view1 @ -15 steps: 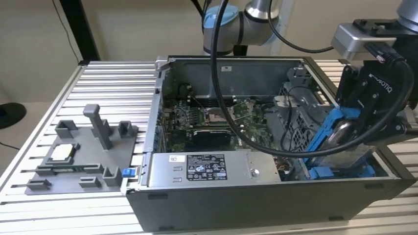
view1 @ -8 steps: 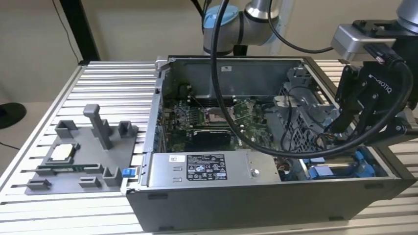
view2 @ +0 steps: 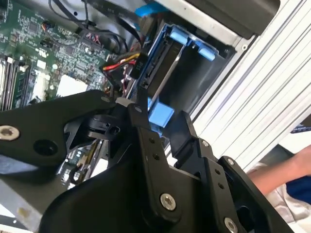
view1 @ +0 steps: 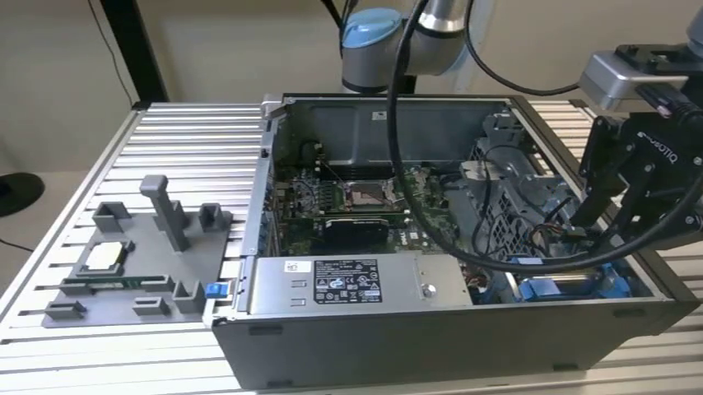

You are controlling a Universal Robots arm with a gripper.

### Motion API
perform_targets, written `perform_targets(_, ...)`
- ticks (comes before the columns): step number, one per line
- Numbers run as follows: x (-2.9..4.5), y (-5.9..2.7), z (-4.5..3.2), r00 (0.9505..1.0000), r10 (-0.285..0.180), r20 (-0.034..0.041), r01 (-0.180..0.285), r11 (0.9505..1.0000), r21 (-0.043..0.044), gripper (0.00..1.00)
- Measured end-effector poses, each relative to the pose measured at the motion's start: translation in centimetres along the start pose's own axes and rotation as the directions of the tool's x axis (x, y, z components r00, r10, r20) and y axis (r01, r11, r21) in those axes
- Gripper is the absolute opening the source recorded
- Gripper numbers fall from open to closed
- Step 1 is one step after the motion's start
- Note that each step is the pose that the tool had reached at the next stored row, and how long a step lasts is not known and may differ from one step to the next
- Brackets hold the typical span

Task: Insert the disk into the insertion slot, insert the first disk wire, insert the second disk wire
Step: 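Insert the disk into the insertion slot, then insert the first disk wire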

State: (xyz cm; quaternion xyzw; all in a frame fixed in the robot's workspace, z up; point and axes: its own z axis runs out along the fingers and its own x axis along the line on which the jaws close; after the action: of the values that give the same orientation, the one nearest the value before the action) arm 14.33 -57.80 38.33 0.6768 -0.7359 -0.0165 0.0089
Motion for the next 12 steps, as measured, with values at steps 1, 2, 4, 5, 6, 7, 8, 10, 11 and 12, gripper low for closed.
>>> perform_targets(1,-0.02,-0.2,0.06,1.0,0.0,0.0001,0.0,1.0,-0.0001,1.0)
perform_targets(2,-0.04,-0.36,0.12,1.0,0.0,0.0001,0.0,1.0,-0.0002,1.0)
perform_targets(4,-0.08,-0.57,0.21,1.0,0.0,0.0007,0.0,1.0,-0.0039,1.0)
perform_targets(5,-0.09,-0.64,0.25,1.0,0.0,0.0005,0.0,0.9999,-0.0105,1.0)
perform_targets(6,-0.09,-0.67,0.25,1.0,0.0,-0.0006,0.0,0.9998,-0.0218,1.0)
perform_targets(7,-0.1,-0.69,0.26,1.0,0.0,-0.0018,0.0,0.9993,-0.0366,1.0)
perform_targets(8,-0.1,-0.71,0.29,1.0,0.0,-0.0029,-0.001,0.9988,-0.0496,1.0)
perform_targets(10,-0.1,-0.75,0.37,1.0,0.001,-0.0015,-0.001,0.9987,-0.0517,1.0)
perform_targets(11,-0.11,-0.78,0.41,1.0,0.0,0.0,0.0,0.9987,-0.0519,1.0)
perform_targets(12,-0.14,-0.81,0.46,1.0,0.0,0.0008,0.0,0.9986,-0.052,1.0)
